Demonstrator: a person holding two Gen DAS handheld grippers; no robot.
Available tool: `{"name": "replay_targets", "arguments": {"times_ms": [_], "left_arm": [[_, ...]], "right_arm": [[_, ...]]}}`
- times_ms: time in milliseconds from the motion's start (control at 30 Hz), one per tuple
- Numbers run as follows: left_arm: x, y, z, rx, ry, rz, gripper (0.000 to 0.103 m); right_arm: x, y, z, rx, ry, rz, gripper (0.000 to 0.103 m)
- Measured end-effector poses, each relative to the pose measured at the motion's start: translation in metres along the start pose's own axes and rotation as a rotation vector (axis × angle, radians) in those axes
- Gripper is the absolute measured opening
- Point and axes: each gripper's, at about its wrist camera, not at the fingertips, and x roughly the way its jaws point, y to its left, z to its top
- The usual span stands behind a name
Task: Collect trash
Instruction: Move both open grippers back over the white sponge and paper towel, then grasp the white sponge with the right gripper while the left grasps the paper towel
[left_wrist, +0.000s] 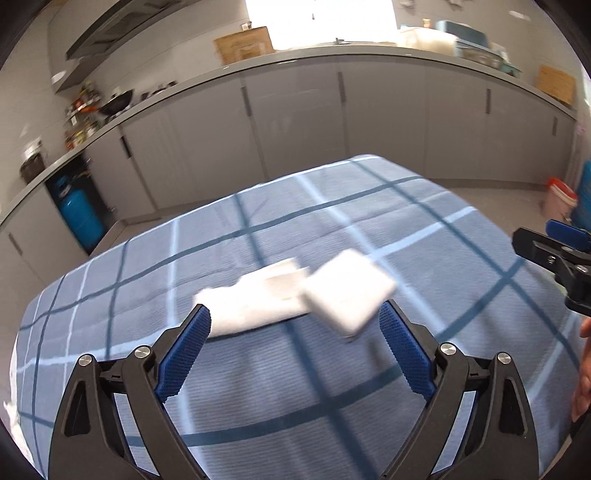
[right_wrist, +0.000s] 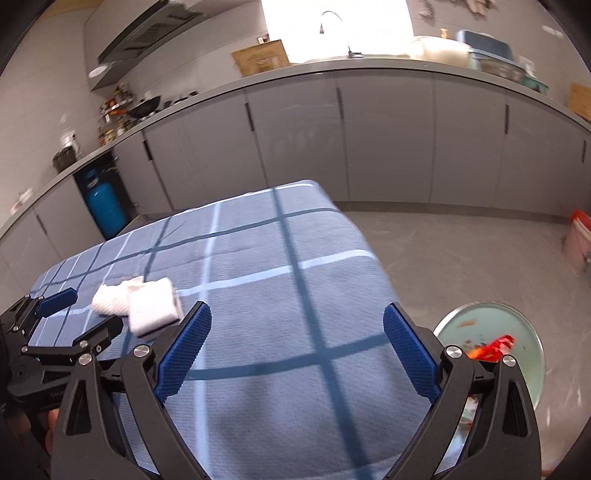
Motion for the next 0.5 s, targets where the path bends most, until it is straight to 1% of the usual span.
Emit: {"name": "replay_targets", "arguments": {"times_ms": [200,367,500], "left_arm": [[0.01,0.06,-0.009,-0.119,0.042,0.082,0.091],[0.013,0.093,-0.016,-0.17,0.055,0.122,0.091],[0.016,0.109,-0.02,-0.199,0.067,0.14,0.092]], "right_arm": [[0.02,0.05,0.004,-0.082,0.031,0.061,0.094],[0.036,0.087,0.004,-0.139,0.059,0.103,0.094],[0.053,0.111,0.004,-0.181,0.088,0.124,0.094]]}}
